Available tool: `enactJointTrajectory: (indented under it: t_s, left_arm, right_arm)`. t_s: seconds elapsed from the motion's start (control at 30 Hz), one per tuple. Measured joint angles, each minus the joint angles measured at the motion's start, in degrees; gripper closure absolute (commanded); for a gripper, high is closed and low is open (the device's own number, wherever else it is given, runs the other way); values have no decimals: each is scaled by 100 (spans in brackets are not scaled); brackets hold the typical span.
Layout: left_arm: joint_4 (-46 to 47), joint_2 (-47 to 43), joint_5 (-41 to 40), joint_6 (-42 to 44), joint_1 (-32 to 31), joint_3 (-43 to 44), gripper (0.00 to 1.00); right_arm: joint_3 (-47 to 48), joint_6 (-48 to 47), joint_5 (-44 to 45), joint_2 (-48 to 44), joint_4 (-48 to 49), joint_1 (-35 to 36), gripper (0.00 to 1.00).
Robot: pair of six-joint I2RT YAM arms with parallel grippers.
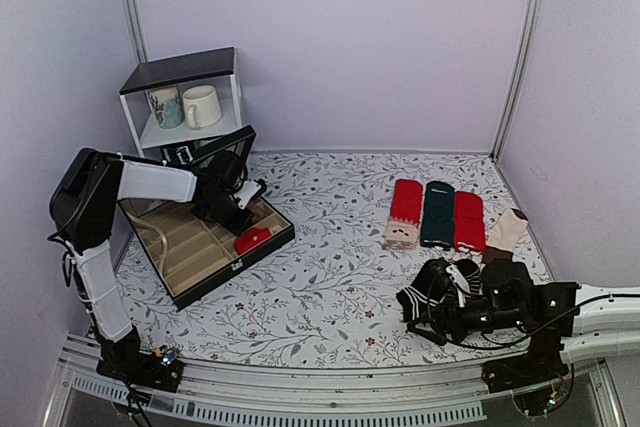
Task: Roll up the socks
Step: Place a pair of socks in the storage box.
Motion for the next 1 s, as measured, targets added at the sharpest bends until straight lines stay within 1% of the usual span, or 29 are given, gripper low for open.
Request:
enactJointTrajectory:
  t_s: [0.23, 0.4, 0.47, 0.6, 0.73, 0.9, 1.0]
  left_arm:
    - [474, -426, -11, -133, 2, -599, 100]
    - [398, -833, -20, -234, 15, -1005, 100]
    - [356, -925, -35, -254, 37, -1075, 96]
    - [365, -1110, -85, -256, 50, -1241, 96]
    - [407, -1110, -70, -260, 72, -1281, 89]
    - [492, -1110, -70, -267, 85, -1333, 74]
    - [535, -1130, -101, -240, 107, -1364, 68]
  right_arm:
    - [0, 39, 37, -20, -4, -22, 34]
    - [2, 37, 35, 96, -13, -24, 34]
    - [2, 37, 37, 98, -15, -24, 34]
    - [2, 39, 35, 68, -20, -24, 34]
    - [2, 42, 37, -2, -83, -24, 34]
    - [2, 48, 37, -146, -170, -24, 34]
    - [2, 48, 37, -157, -188, -24, 34]
